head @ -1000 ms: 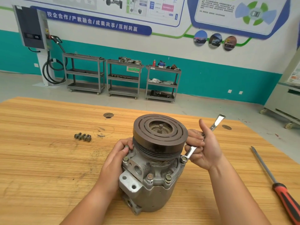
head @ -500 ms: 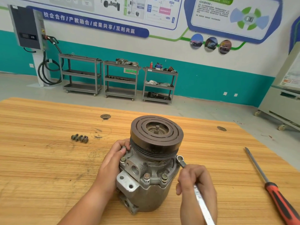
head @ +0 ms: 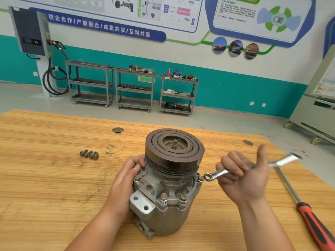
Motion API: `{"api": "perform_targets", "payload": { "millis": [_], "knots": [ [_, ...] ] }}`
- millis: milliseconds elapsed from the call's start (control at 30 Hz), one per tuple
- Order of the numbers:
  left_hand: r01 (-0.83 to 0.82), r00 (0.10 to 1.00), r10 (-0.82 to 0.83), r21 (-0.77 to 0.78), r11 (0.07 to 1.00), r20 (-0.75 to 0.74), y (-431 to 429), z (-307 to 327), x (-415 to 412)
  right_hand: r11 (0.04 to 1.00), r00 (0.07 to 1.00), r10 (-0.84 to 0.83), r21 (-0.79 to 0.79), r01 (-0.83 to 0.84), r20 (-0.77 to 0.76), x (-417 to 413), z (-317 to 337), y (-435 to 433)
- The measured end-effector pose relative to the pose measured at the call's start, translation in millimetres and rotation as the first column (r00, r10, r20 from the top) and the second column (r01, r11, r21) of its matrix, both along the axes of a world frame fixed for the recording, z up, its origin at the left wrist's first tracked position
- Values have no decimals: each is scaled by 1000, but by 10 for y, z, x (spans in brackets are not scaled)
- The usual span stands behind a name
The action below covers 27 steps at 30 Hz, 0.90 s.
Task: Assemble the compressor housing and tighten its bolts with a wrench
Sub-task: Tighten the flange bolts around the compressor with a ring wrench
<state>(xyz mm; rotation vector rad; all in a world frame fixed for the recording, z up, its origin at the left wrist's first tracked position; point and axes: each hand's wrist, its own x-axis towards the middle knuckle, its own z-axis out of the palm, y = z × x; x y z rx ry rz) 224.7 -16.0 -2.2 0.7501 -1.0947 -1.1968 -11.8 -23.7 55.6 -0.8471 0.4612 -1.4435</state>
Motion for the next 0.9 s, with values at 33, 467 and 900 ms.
{"api": "perform_targets", "payload": {
  "millis": [33, 467, 900],
  "knots": [
    [0, 1000, 0, -1, 1000, 1, 3, 0, 1, 997, 998, 69, 31, -69, 6, -4, -8, -127],
    [17, 998, -18, -9, 1000, -64, -5, 28, -10, 757, 754, 630, 69, -649, 186, 52, -152, -642],
    [-72, 994, 73, -23, 997, 84, -17, -23, -5, 764, 755, -644, -160, 625, -124, 630, -311, 565]
  ]
}}
